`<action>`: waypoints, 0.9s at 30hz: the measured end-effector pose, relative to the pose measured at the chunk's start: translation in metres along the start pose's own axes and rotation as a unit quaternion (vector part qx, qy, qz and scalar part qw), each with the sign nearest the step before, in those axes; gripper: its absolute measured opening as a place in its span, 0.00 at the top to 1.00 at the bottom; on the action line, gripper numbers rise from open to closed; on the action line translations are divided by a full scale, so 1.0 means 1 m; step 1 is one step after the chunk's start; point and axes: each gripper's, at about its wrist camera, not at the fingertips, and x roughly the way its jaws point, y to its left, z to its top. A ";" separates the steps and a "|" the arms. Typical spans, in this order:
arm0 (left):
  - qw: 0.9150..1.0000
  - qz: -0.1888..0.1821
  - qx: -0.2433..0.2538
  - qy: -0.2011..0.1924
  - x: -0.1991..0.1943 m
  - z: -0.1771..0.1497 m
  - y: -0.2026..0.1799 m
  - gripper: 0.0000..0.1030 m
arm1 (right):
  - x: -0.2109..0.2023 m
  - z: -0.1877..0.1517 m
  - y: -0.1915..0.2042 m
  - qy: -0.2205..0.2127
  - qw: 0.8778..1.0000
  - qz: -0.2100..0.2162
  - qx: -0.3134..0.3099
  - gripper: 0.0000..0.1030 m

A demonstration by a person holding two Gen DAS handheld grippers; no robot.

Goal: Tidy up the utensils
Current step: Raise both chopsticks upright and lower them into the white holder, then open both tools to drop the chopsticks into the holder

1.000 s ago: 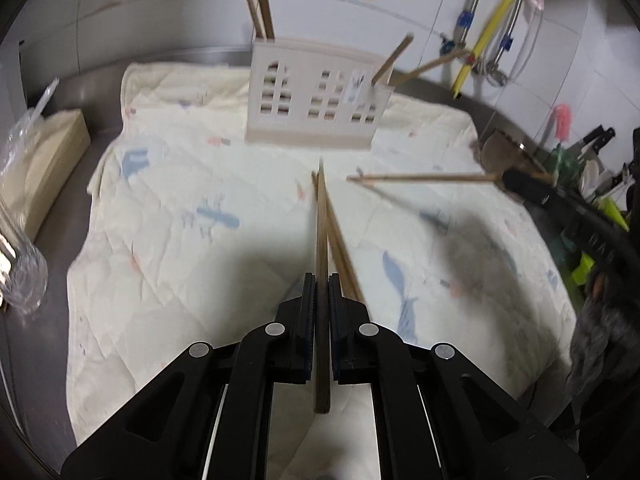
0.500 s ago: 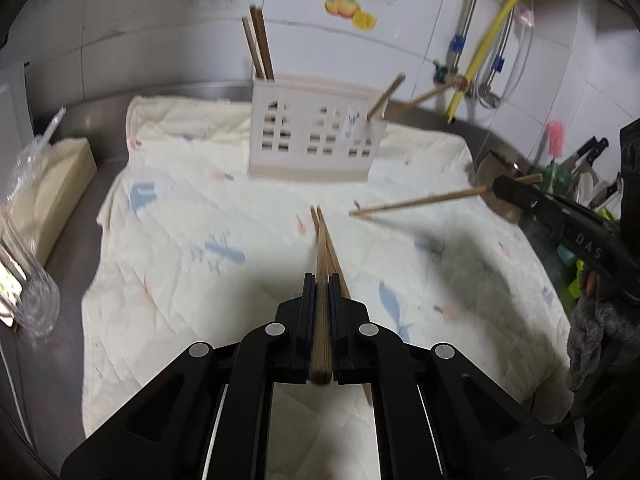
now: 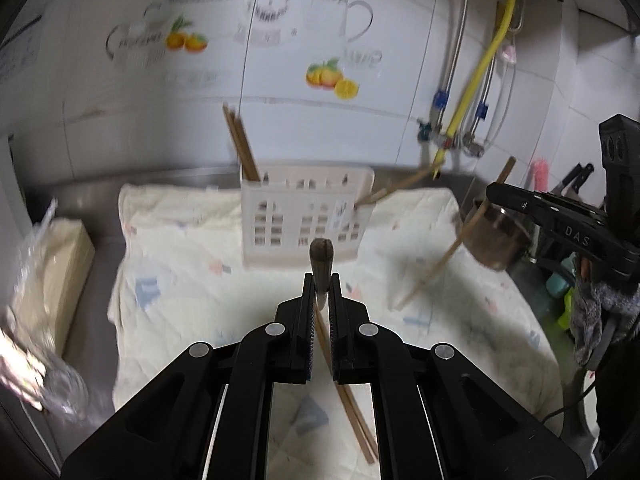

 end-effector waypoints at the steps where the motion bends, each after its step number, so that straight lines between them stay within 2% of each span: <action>1: 1.000 -0.002 0.001 -0.005 -0.001 0.006 0.000 0.95 | -0.003 0.009 -0.002 -0.006 1.000 -0.005 -0.005 0.93; 10: 0.997 -0.004 0.017 -0.073 -0.026 0.078 -0.001 0.95 | -0.004 0.074 -0.014 -0.054 0.999 -0.008 -0.004 0.93; 15: 0.994 0.021 0.021 -0.107 -0.025 0.111 0.005 0.95 | 0.008 0.102 -0.015 -0.083 0.996 -0.017 0.001 0.93; 21: 0.996 0.022 0.005 -0.081 0.011 0.121 0.025 0.95 | 0.035 0.118 -0.018 -0.097 0.995 -0.026 0.007 0.93; 27: 0.999 0.024 -0.016 -0.044 0.048 0.119 0.042 0.95 | 0.067 0.114 -0.025 -0.073 0.997 -0.027 0.017 0.93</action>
